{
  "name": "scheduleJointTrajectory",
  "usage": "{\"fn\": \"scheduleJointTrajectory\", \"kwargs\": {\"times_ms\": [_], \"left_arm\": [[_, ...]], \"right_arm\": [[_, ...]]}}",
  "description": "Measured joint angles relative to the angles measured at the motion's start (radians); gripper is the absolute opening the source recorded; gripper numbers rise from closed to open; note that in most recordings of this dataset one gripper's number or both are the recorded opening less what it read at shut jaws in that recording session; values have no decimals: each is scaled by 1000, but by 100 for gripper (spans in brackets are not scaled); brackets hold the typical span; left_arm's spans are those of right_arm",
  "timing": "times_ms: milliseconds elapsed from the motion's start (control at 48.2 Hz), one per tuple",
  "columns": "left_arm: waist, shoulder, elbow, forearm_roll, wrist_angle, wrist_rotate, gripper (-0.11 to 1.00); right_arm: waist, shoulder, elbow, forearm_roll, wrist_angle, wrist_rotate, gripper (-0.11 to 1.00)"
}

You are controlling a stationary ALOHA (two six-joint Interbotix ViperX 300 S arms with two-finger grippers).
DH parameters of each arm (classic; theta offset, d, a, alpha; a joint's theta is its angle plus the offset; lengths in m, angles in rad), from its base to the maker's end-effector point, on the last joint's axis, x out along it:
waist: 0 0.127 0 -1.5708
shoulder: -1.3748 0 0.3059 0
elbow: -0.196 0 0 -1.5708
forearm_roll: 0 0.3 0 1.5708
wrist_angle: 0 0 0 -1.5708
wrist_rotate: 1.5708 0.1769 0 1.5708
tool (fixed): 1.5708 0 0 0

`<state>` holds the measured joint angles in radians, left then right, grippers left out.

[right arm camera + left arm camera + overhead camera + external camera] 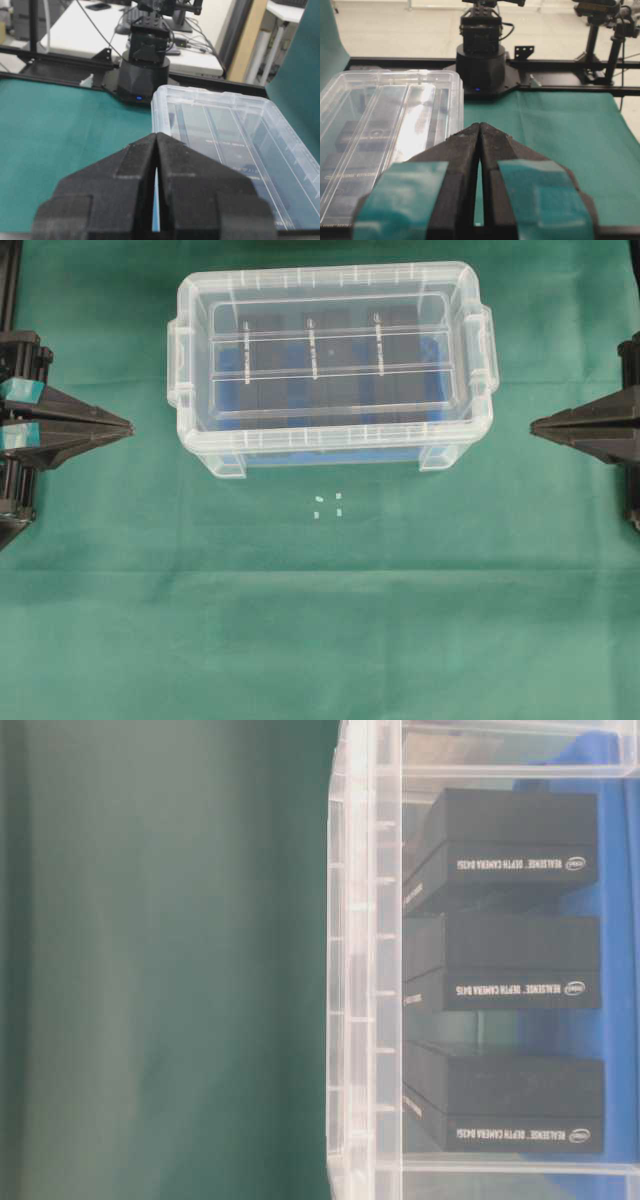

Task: Clamp the lid of the box with both arms, then lift and open it.
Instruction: 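Raise both grippers and rotate them to point down toward the lid edges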

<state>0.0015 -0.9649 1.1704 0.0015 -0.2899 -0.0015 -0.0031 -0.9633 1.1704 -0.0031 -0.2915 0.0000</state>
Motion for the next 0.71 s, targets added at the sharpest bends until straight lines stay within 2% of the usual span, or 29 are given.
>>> {"fn": "scheduleJointTrajectory", "kwargs": {"times_ms": [145,373,456,705], "left_arm": [[-3,2,-5,0,77,0,1],[0,2,-9,0,94,2,1],[29,2,-15,2,97,6,1],[190,18,-37,2,140,6,1]], "right_arm": [[2,6,-8,0,49,0,0],[-6,12,-51,0,146,3,0],[-51,15,-67,0,172,5,0],[-230,37,-107,-2,247,2,0]]}}
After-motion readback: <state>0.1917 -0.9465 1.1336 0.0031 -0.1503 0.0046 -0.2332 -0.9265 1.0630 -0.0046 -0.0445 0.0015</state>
